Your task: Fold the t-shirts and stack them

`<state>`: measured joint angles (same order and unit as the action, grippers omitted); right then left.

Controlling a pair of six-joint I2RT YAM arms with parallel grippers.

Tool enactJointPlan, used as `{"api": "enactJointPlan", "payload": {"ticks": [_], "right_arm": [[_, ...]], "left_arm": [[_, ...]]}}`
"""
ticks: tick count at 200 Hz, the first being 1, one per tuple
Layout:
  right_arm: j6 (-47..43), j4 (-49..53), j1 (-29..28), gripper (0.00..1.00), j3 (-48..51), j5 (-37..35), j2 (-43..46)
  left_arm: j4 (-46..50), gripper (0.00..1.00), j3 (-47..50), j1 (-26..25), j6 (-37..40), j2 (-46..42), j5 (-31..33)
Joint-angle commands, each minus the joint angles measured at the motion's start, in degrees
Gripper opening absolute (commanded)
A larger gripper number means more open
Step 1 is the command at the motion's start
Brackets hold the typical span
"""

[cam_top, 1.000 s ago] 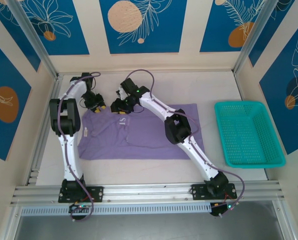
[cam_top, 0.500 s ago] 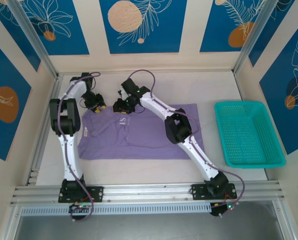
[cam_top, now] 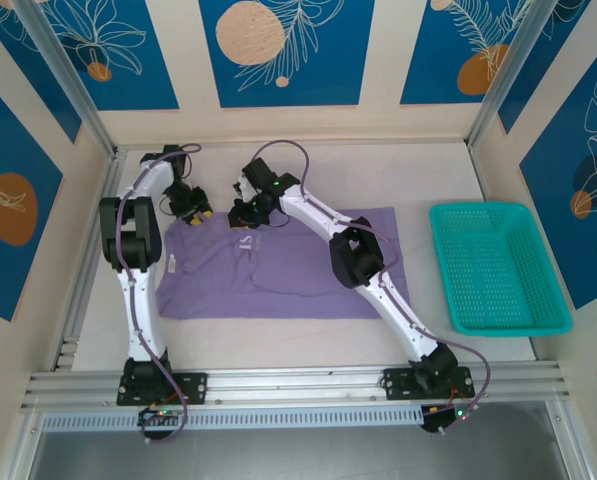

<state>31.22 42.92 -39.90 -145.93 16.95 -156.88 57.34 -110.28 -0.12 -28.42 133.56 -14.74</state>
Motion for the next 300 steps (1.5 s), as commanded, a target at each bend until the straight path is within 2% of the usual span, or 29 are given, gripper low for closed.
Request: {"api": "enactJointPlan", "payload": {"ticks": [1, 38, 128, 197, 220, 247, 280, 300], "right_arm": [[-2.4, 1.7, -0.4, 0.17, 1.2, 1.4, 3.9], [-4.5, 1.4, -0.7, 0.16, 5.1, 1.0, 6.7], [-11.4, -6.2, -0.9, 0.14, 23.0, 6.4, 16.8], [-17.3, -10.2, -0.6, 0.30, 38.4, 4.8, 23.7], [-14.5, -13.6, 0.4, 0.37, 41.8, 5.7, 26.2], [-6.3, -20.4, 2.4, 0.49, 44.9, 6.4, 28.6], [4.1, -21.6, 5.0, 0.53, 39.1, 8.6, 24.8], [4.7, -17.5, 4.8, 0.55, 32.3, 7.4, 21.2]], "left_arm": [[2.1, 0.29, -0.8, 0.1, -0.4, 2.5, 2.8], [3.2, 0.29, -1.0, 0.3, -0.7, 2.6, 5.1], [3.1, 0.29, -2.2, 0.5, -0.9, 3.7, 4.6], [2.9, 0.29, -2.7, 0.5, -0.9, 4.1, 3.9], [2.7, 0.29, -2.8, 0.5, -0.9, 4.2, 3.4], [2.6, 0.29, -2.7, 0.5, -1.0, 4.2, 2.8], [2.5, 0.29, -2.7, 0.5, -0.9, 4.0, 2.6], [2.5, 0.29, -2.7, 0.5, -0.9, 3.9, 2.4]]}}
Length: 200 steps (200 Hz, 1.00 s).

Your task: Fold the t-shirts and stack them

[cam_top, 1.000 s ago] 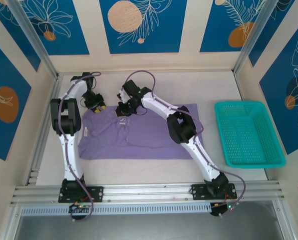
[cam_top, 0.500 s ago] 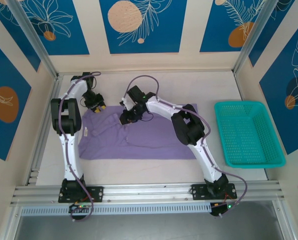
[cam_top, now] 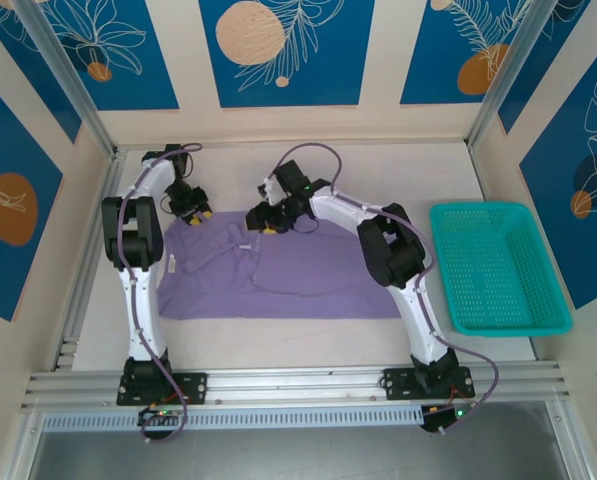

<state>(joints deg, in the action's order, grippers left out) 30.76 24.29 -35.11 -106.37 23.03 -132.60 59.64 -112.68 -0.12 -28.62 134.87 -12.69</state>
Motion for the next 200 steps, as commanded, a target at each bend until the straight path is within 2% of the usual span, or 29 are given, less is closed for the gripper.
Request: {"api": "enactJointPlan", "payload": {"ticks": [1, 29, 62, 109, 149, 172, 200], "right_arm": [[5.1, 1.4, -0.1, 0.55, -7.9, 1.1, -3.3], [3.4, 12.1, -1.2, 0.56, -22.1, -0.7, -11.3], [3.9, 17.7, -2.3, 0.55, -32.2, -0.9, -18.0], [2.8, 18.1, -3.8, 0.53, -33.5, -0.4, -19.7], [1.5, 18.7, -4.4, 0.39, -33.5, 0.2, -19.7], [0.6, 19.2, -4.6, 0.27, -33.6, 0.0, -19.5], [-0.8, 20.2, -4.9, 0.19, -33.2, -0.7, -18.6]], "left_arm": [[0.2, 0.29, -0.3, 0.5, -0.7, 2.6, 0.3], [0.1, 0.29, -0.2, 0.5, -0.9, 2.6, 0.0], [0.1, 0.29, -0.2, 0.4, -1.0, 2.8, -0.2], [0.1, 0.29, -0.3, 0.4, -1.1, 2.9, -0.4], [0.1, 0.29, -0.1, 0.4, -1.1, 2.9, -0.3], [0.1, 0.29, -0.1, 0.4, -1.1, 3.0, -0.4], [0.2, 0.29, -0.1, 0.4, -1.1, 3.0, -0.1]]}}
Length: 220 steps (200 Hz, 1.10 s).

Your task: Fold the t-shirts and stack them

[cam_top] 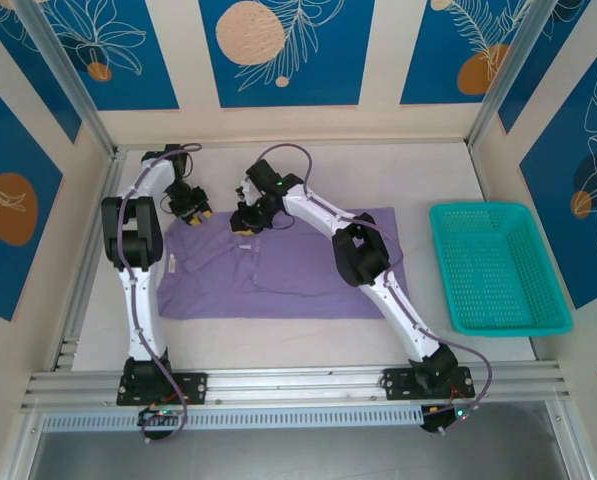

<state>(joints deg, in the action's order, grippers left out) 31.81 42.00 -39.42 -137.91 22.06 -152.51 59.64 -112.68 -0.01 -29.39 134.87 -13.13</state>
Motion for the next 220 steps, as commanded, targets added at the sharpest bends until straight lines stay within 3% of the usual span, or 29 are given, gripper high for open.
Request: {"api": "enactJointPlan", "payload": {"ticks": [1, 35, 157, 181, 205, 220], "right_arm": [[-1.9, 2.6, -0.5, 0.19, -1.7, 0.2, 1.4], [-6.6, 3.2, -1.5, 0.17, 2.4, -1.8, 5.2], [-19.3, -8.3, -3.5, 0.18, 36.4, -5.6, 24.0], [-22.0, -9.4, -3.6, 0.23, 40.3, -7.6, 25.5], [-23.1, -10.7, -3.6, 0.38, 43.4, -12.4, 27.1], [-22.4, -12.7, -3.5, 0.41, 46.0, -13.1, 29.2]], "left_arm": [[0.2, 0.29, -0.1, 0.3, -0.4, 3.0, 0.4], [0.4, 0.29, -0.1, 0.3, -0.6, 3.2, 1.0], [0.6, 0.29, -0.7, 0.5, -0.4, 4.0, 1.7], [0.6, 0.29, -0.6, 0.5, -0.3, 4.0, 1.5], [0.4, 0.29, -0.7, 0.5, -0.2, 4.1, 1.3], [0.4, 0.30, -0.8, 0.5, -0.2, 4.2, 1.1]]}}
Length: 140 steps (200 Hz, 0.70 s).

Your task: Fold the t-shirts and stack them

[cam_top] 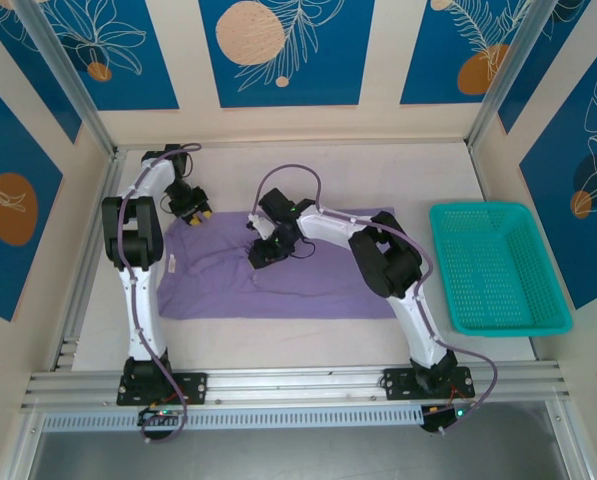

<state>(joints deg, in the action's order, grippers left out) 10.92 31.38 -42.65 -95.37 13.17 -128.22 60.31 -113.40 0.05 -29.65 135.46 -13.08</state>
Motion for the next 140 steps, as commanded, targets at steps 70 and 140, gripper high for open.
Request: {"api": "enactJointPlan", "payload": {"ticks": [70, 140], "right_arm": [[14.3, -11.3, 3.1, 0.43, 4.1, 6.8, 9.5], [18.3, 12.3, -0.9, 0.26, -36.5, 7.3, -15.7]], "left_arm": [[-0.6, 0.30, -0.1, 0.4, 0.1, 3.7, -0.2], [-0.5, 0.31, 0.0, 0.4, 0.3, 3.5, -0.5]]}}
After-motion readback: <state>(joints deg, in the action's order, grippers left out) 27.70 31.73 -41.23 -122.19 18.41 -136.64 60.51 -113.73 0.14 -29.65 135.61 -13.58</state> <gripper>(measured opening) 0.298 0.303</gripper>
